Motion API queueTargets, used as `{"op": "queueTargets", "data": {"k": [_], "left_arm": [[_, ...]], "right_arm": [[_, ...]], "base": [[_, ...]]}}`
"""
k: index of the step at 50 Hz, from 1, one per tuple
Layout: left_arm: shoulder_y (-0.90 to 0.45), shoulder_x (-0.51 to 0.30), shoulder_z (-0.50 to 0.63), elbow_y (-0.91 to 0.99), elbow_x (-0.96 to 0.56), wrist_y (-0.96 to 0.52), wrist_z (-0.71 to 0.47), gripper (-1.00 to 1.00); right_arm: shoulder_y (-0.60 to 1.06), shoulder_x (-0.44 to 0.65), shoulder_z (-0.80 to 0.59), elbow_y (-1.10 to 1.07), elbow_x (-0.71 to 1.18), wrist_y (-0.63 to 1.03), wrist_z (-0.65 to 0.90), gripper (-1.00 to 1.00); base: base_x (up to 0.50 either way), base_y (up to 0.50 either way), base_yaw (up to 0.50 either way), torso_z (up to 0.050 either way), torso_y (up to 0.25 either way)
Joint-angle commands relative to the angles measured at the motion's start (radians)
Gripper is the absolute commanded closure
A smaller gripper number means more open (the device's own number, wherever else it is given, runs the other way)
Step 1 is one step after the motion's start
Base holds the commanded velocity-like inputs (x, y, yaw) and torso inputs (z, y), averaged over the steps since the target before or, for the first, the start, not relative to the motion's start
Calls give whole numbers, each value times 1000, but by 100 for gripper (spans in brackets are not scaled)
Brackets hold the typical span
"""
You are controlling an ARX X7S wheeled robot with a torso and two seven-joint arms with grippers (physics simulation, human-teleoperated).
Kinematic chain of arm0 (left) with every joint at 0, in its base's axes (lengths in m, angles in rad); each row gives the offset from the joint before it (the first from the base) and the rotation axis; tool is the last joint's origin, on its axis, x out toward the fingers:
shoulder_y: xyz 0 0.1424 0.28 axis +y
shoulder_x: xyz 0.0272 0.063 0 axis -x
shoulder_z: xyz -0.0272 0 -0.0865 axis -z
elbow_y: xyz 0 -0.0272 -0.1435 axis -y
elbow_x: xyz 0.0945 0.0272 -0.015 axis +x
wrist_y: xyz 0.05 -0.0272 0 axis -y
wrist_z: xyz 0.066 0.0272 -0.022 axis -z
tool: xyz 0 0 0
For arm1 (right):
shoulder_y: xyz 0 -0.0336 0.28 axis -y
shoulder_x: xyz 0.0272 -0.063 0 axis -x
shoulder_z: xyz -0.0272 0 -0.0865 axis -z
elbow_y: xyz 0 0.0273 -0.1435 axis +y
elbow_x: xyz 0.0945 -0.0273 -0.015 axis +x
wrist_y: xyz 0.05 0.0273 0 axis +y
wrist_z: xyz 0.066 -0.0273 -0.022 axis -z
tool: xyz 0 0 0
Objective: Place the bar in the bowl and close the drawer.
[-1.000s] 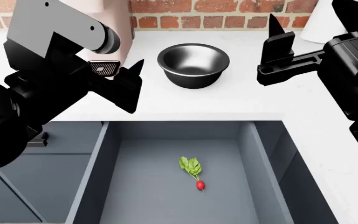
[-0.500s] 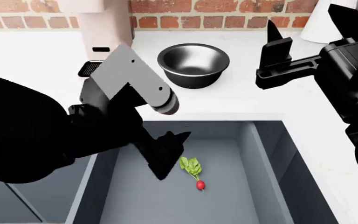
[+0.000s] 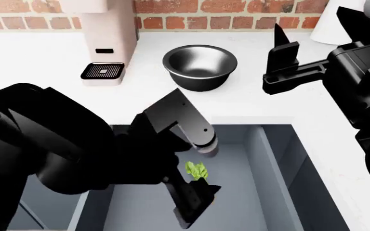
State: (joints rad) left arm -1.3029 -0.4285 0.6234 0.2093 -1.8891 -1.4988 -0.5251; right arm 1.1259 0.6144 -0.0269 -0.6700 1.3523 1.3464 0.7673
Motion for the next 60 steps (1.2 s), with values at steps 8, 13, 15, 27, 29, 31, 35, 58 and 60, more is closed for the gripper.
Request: {"op": "queueTargets", "data": {"k": [8,13,15,27,29,31,35,58,60], "left_arm": [[92,71,70,-70,342,58,270,-100],[103,83,120,-107,434,94,340,-100],[104,89,141,-125,470,111,368,-100],[116,127,245,-254,630,212,497,-100],[124,130,258,-267,645,225,510,-100],[134,136,273,-278,659,237,522,-100],[156,145,304,-292,686,258,544,-100],[215,190,395,-359,755,321,600,-100],[217,196,401,-367,761,327,604,-100]], "right_arm": [[-29,-11,10,-23,-25,-25,-33,-100],[-36,-8,7,-22,-29,-34,-37,-100],[-38,-7,8,-22,-29,-37,-38,-100],[-60,8,11,-25,-36,-58,-47,-100],[-62,10,10,-26,-38,-60,-49,-100],[-64,11,9,-23,-43,-64,-52,-100],[-73,12,2,-22,-56,-74,-61,-100],[-98,22,-9,-19,-74,-103,-73,-100],[-99,23,-10,-19,-75,-105,-73,-100]], "base": [[0,0,0,0,0],[0,0,0,0,0],[0,0,0,0,0],[0,0,0,0,0],[0,0,0,0,0],[0,0,0,0,0],[0,0,0,0,0],[0,0,0,0,0],[0,0,0,0,0]]}}
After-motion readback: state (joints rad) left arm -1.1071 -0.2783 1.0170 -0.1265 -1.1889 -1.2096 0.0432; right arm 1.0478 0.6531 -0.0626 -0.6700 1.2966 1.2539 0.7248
